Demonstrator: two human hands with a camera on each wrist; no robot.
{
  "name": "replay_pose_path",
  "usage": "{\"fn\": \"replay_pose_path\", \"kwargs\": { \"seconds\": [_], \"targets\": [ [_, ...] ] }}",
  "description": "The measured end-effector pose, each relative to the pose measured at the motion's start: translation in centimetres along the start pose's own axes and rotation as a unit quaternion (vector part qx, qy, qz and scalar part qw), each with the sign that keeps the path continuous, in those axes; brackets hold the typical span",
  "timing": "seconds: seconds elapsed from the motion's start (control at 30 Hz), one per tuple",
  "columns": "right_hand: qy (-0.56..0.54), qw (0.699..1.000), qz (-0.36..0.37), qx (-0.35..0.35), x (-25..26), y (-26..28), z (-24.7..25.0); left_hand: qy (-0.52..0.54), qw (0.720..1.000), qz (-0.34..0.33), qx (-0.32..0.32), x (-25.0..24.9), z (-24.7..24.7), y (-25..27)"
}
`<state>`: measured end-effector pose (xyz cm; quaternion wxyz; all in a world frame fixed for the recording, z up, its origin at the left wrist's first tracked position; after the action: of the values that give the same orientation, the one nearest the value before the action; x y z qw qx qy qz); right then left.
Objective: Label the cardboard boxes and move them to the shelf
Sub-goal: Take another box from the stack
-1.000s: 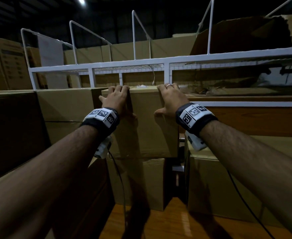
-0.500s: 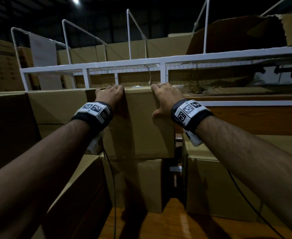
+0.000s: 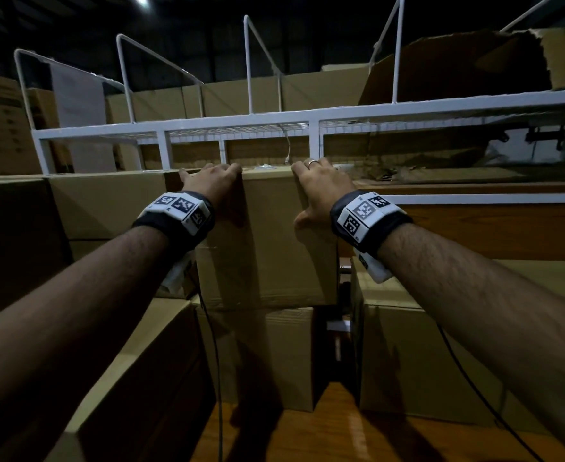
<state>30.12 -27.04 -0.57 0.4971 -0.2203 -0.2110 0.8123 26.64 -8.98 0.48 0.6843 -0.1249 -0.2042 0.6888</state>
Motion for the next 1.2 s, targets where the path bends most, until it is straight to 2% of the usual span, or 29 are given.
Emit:
{"fn": "replay_pose_path", "kwargs": {
  "seconds": [0.83,1.2],
  "targets": [
    [-0.087,0.996,-0.014,-0.023,0.8,1.1,0.0,0.062,0.998,0.022,-0.018,0.2,0.4,0.2],
    [-0.149,0.986,-0.027,-0.068,0.2,2.2,0.8,0.106,0.993,0.008,-0.052,0.1,1.0,1.2]
  ]
}}
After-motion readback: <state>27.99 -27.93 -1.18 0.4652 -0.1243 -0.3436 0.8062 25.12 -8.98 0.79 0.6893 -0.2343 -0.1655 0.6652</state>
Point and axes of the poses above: each hand's wrist, its own y-axis away from the middle knuckle, its own z-axis out of the back of the hand, x = y × z, the point moved 4 cm from there along -y, towards the middle knuckle, and after that the axes turned 1 degree about x, right-handed, at the moved point
